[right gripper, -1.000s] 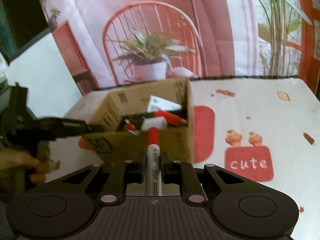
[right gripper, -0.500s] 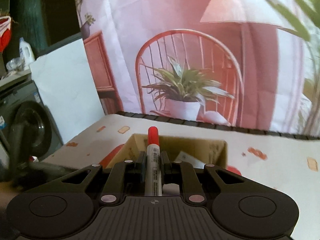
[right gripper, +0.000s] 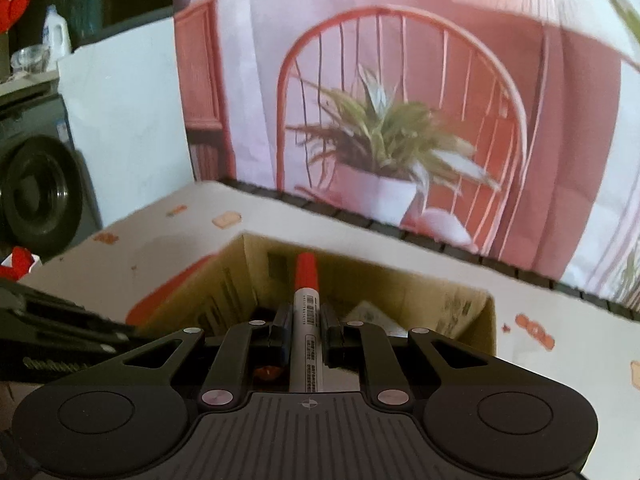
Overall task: Organize rigid objects
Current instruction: 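Lower the white marker into the box and open the right gripper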
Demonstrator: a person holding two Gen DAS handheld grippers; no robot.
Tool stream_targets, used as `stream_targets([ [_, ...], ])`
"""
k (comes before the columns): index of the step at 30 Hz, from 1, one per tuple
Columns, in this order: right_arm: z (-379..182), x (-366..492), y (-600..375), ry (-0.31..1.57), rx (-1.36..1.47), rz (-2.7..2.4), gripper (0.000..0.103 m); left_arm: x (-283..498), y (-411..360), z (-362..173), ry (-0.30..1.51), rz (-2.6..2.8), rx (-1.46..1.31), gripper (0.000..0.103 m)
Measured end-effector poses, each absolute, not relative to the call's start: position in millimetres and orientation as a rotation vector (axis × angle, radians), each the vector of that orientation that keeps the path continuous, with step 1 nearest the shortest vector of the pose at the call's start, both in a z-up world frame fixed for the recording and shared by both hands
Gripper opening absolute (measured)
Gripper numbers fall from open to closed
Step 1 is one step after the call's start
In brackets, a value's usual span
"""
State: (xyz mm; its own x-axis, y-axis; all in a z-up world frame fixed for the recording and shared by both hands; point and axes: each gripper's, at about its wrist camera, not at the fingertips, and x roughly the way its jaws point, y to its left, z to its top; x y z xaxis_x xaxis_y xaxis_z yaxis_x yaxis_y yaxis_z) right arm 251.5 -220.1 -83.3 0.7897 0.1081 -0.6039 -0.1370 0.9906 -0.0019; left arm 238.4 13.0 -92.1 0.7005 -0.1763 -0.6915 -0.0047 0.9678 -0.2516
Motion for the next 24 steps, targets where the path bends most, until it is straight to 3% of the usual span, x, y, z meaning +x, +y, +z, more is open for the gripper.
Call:
stream_targets([
  [10,-97.3,253.3,-227.3,0.692,0.026,0.104,0.015,236.9,14.2,-92.5,0.788,-0.095,-0.249,0.019],
  [18,-99.7,239.6,-226.5,0.670,0.051,0.069,0.025,237.5,14.6,-92.4,0.790,-0.092,-0.251,0.019],
  [21,-94.3,227.8,-228.7,0.630,0.074,0.032,0.037,237.6,14.6,-92.2,0.790,-0.092,-0.250,0.019],
  [23,-89.8,217.7,-228.9,0.598,0.075,0.006,0.057,237.7,14.7,-92.3,0.790,-0.092,-0.250,0.019],
  [24,-87.1,210.8,-228.3,0.578,0.071,-0.013,0.061,237.7,14.9,-92.3,0.791,-0.092,-0.251,0.019],
])
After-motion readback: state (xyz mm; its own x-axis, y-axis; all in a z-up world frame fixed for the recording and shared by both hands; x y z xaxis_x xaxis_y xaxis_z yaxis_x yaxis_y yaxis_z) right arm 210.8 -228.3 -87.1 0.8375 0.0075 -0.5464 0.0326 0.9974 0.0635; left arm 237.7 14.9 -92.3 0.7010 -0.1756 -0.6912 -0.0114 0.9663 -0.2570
